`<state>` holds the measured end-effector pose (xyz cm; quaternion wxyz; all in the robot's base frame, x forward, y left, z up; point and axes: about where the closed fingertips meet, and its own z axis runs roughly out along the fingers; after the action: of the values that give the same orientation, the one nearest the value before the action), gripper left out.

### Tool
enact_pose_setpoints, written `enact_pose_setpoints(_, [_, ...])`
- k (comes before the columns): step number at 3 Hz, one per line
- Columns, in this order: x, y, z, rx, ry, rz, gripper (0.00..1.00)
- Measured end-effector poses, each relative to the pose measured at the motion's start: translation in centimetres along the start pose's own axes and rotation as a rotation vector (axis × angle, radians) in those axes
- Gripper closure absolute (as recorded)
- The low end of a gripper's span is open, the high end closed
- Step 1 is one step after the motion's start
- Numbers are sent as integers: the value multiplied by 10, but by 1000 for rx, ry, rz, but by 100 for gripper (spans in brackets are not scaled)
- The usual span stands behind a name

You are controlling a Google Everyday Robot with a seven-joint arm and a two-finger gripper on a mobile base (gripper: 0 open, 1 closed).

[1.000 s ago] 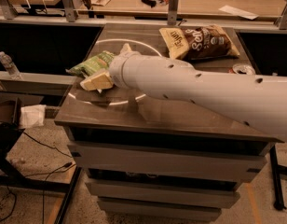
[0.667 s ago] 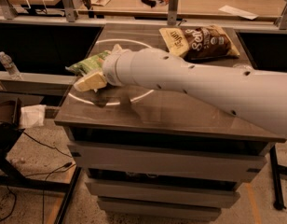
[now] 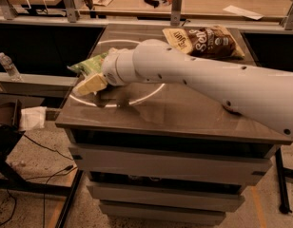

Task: Move green jalapeno chip bag near brown chip bag

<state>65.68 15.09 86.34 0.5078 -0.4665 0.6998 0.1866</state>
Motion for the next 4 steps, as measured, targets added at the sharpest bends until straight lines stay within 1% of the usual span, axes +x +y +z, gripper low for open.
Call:
enact_pose_setpoints(1, [2,1,5,-3,13,-5,18])
enact_pose_setpoints(4, [3,3,4,30,15,-22,88])
